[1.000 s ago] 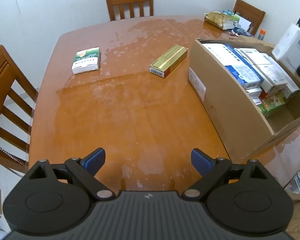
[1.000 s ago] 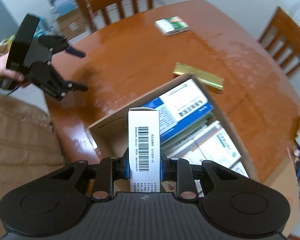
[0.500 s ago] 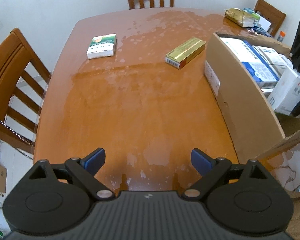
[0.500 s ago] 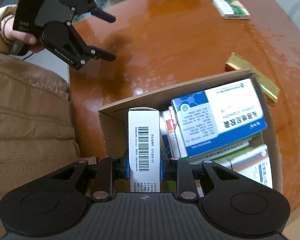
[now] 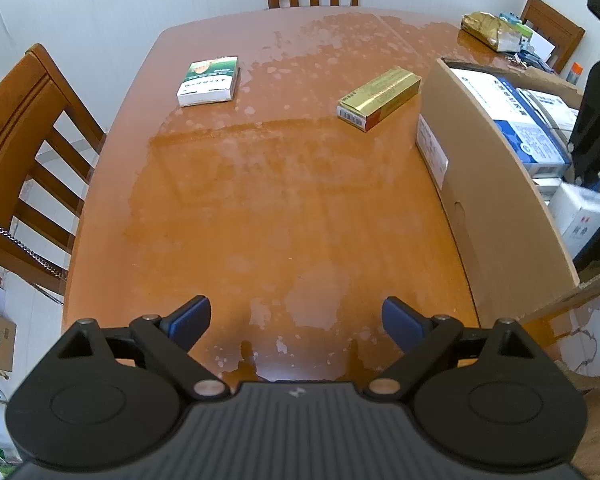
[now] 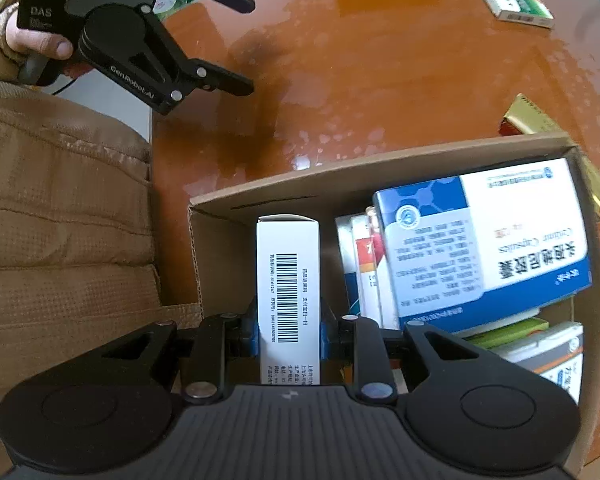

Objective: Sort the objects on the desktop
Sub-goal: 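Lower the white-and-teal box into the cardboard box beside the blue-and-white box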

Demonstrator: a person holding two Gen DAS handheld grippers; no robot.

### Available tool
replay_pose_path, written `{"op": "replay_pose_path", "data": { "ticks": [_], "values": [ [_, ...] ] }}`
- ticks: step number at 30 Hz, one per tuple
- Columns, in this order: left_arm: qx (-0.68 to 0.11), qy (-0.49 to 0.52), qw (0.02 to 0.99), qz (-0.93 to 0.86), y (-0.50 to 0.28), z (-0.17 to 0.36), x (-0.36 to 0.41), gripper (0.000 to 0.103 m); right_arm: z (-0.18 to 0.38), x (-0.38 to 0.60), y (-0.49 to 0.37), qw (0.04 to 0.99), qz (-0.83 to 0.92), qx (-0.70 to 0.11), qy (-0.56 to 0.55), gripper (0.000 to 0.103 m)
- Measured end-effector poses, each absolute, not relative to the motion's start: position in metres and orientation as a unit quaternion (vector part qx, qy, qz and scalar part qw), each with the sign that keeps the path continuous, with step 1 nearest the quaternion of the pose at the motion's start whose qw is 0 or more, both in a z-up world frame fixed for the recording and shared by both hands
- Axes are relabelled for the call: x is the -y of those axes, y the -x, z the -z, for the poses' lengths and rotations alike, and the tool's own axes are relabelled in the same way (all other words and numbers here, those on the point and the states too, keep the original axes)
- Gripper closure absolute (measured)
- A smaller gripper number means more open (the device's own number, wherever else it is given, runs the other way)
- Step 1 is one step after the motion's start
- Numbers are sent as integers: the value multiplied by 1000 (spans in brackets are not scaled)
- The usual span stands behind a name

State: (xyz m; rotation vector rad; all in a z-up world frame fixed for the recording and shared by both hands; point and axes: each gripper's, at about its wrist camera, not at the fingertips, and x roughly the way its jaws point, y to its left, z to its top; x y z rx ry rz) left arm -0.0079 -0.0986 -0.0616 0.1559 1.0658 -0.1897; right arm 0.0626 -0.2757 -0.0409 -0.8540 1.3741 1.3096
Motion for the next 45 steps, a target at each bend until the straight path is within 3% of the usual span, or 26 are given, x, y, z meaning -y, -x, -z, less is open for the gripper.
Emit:
{"op": "replay_pose_path", "data": {
  "ticks": [45],
  "values": [
    [-508,-62,854,93,5,65,98,10,54,252,-49,492,-530,-594,352,73]
  ]
}}
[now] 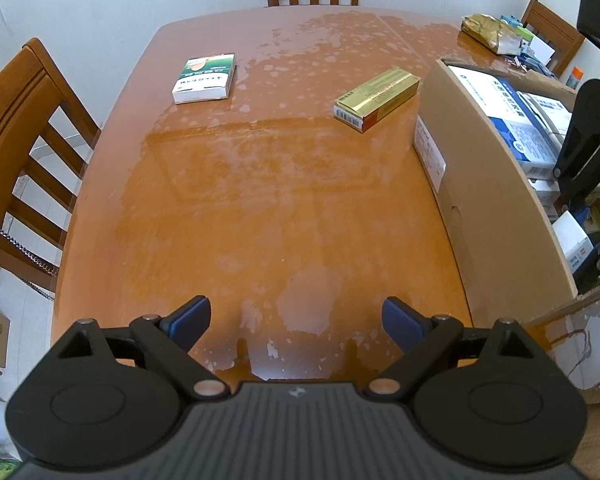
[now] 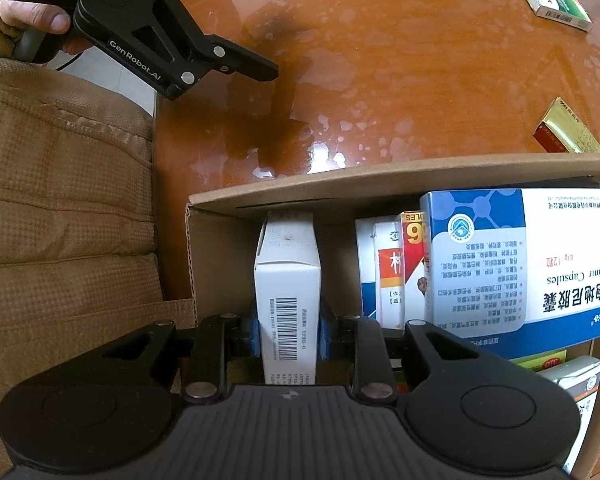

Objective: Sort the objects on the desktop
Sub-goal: 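Lower the white-and-teal box into the cardboard box beside the blue-and-white box, then open the right gripper and release the white-and-teal box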

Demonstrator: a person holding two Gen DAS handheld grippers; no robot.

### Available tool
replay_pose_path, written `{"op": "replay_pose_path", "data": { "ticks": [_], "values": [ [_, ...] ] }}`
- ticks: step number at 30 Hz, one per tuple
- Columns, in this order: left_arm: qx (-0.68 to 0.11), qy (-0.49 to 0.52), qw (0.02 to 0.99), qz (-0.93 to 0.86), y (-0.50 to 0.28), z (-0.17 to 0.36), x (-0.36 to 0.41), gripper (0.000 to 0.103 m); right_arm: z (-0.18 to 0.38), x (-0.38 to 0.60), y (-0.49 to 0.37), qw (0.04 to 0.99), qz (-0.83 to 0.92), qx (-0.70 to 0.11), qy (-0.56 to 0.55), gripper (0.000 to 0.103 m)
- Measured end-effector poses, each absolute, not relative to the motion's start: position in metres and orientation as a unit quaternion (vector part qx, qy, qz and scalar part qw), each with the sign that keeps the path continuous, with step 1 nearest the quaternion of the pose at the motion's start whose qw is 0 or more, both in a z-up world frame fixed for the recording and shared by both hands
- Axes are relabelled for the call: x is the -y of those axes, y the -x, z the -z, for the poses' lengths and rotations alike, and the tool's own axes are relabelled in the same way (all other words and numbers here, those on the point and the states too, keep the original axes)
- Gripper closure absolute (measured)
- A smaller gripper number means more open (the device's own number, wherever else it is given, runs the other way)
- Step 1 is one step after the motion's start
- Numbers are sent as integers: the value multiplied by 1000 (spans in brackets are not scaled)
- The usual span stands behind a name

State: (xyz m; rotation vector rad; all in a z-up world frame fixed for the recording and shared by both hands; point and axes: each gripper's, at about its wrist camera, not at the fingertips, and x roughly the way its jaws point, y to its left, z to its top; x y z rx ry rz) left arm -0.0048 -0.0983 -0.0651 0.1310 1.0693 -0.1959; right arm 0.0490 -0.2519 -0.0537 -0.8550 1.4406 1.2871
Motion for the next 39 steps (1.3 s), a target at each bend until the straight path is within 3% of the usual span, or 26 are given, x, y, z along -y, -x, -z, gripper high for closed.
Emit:
{"op": "replay_pose_path", "data": {
  "ticks": [15,21,29,31,34,37,39],
  "values": [
    [-507,-62,854,93,4,65,99,10,57,258,-54,488,-534,-589,362,72],
    [-505,-62,855,96,4,64,98,10,52,261,-54,497,-533,-588,351,65],
    [-502,-63,857,103,6,63,98,10,38,273,-58,526,-522,-592,318,62],
    [-500,-63,857,104,6,63,98,10,29,282,-61,546,-515,-593,292,50],
    [-500,-61,857,105,7,63,96,10,20,302,-70,574,-502,-607,223,48],
    [-501,-60,857,107,6,63,96,10,19,332,-83,601,-465,-643,94,35],
    [-500,-60,857,110,5,63,96,10,24,354,-91,608,-417,-676,2,35]
  ]
}}
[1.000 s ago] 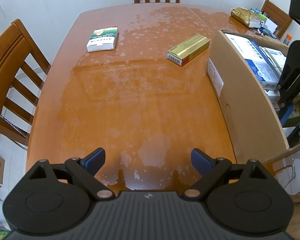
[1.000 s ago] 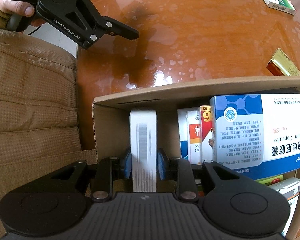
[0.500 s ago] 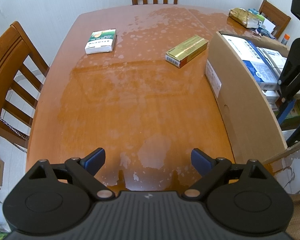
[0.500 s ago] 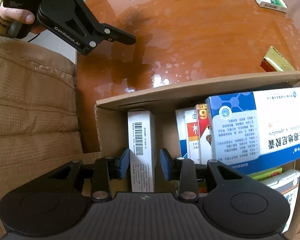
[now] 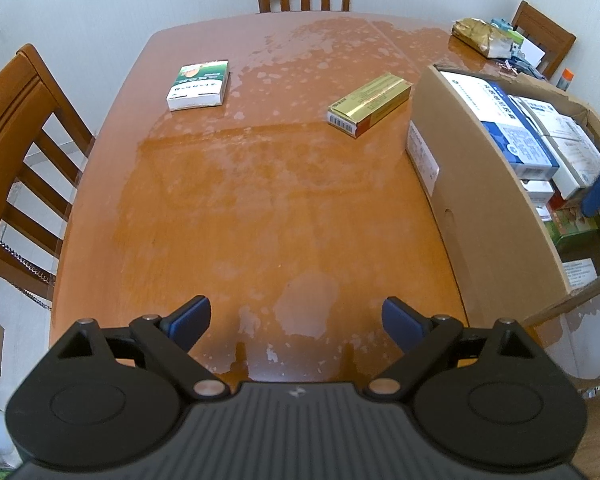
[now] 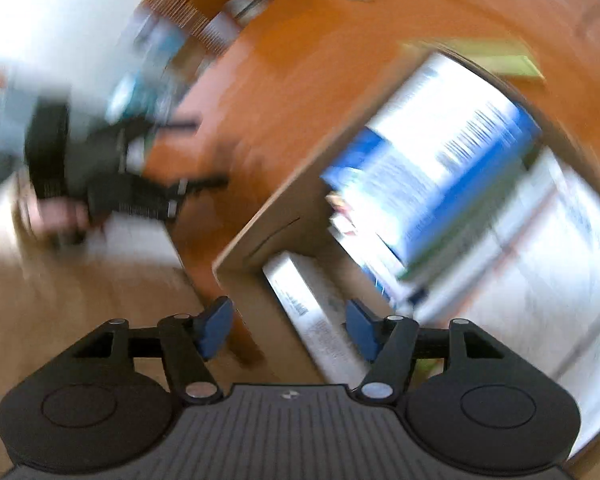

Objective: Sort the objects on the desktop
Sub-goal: 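Withdraw the right gripper up out of the cardboard box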

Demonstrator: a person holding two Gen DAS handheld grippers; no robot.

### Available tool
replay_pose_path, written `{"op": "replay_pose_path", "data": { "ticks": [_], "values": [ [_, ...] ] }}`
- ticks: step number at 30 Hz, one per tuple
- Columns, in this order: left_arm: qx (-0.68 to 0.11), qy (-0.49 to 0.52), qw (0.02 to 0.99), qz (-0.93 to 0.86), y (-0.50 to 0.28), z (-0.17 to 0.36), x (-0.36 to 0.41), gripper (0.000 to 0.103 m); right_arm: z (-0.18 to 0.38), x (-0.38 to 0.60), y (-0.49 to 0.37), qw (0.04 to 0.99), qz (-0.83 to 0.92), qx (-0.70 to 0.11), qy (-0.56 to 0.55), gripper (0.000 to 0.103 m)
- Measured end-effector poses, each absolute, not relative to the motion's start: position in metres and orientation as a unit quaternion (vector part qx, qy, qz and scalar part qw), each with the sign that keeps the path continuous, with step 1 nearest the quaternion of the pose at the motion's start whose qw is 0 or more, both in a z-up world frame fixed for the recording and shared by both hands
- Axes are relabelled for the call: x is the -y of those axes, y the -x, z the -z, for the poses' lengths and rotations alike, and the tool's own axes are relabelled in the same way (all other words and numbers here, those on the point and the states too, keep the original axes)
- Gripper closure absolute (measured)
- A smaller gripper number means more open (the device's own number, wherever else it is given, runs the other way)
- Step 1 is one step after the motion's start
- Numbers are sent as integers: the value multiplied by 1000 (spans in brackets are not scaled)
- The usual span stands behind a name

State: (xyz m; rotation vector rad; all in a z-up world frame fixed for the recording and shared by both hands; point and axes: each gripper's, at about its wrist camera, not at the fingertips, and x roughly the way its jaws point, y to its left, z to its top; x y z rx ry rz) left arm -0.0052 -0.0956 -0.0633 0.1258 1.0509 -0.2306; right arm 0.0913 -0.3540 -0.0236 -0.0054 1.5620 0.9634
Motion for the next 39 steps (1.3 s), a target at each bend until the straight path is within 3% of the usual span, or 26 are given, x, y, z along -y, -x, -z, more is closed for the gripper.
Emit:
{"op": "replay_pose_path", "data": {
  "ticks": [5,31,39],
  "values": [
    [-497,-63,857,122,1,64,99,10,43,392,-96,583,-292,-749,-117,31],
    [-493,-89,852,155,-5,59,99,10,66,368,-76,582,-264,-762,-108,25],
    [-484,-96,853,171,-5,54,98,10,37,345,-64,635,-249,-731,-23,25]
  ]
}}
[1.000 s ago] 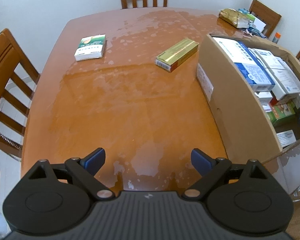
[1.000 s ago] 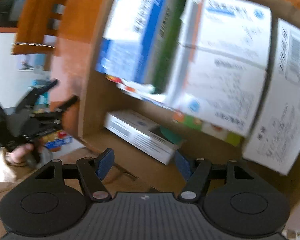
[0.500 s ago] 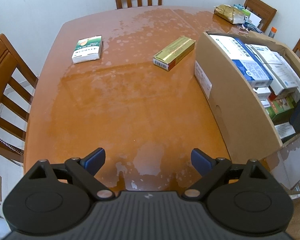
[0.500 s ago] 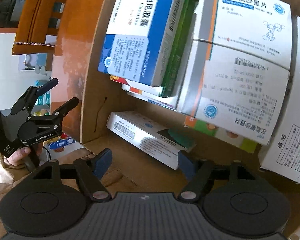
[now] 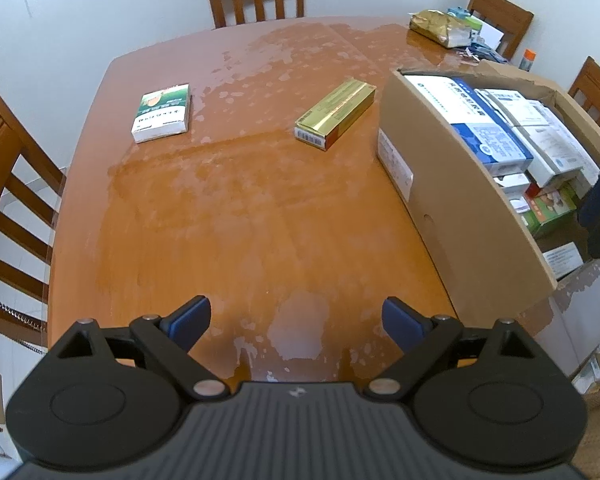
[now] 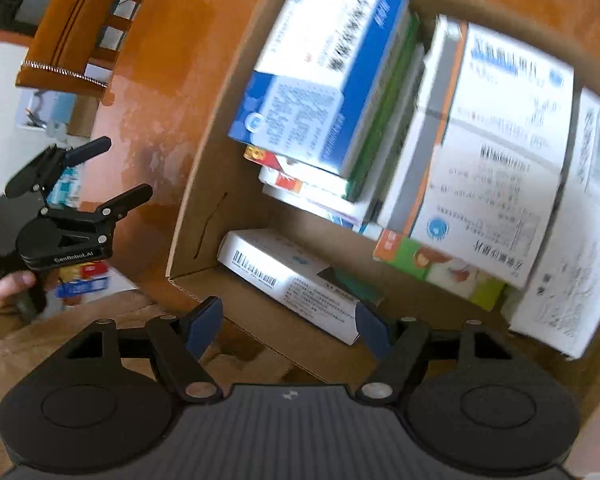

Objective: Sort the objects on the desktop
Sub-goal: 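Withdraw the right gripper up out of the cardboard box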

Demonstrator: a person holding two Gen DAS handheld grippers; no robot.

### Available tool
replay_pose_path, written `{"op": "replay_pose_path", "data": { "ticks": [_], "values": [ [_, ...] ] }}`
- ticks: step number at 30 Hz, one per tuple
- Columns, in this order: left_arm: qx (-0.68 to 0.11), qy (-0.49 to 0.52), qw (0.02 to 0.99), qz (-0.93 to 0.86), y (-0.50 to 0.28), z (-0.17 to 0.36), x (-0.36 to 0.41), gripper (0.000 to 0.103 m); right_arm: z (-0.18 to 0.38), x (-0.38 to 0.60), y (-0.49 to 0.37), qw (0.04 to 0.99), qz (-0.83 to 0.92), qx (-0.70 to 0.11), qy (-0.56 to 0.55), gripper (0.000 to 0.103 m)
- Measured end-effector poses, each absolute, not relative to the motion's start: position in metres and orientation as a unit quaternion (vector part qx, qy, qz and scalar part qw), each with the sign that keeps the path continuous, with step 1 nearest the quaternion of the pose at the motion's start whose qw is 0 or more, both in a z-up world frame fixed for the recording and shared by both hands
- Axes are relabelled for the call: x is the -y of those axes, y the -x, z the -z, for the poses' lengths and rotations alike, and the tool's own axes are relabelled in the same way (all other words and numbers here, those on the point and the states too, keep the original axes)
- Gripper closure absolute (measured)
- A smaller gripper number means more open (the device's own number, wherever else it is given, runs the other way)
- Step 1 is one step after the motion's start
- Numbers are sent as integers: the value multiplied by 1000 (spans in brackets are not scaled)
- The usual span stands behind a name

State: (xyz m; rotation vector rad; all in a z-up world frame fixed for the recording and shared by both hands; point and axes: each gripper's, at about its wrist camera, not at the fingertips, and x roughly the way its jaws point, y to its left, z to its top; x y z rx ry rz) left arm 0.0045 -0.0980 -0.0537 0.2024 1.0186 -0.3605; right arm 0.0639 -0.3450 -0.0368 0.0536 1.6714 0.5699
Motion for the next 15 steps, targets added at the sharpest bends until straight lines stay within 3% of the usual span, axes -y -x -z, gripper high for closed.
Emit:
{"op": "replay_pose_path", "data": {
  "ticks": [15],
  "values": [
    [-470,-85,857,192,-12,50,68,10,-9,299,-50,676,-220,-701,56,25]
  ]
}}
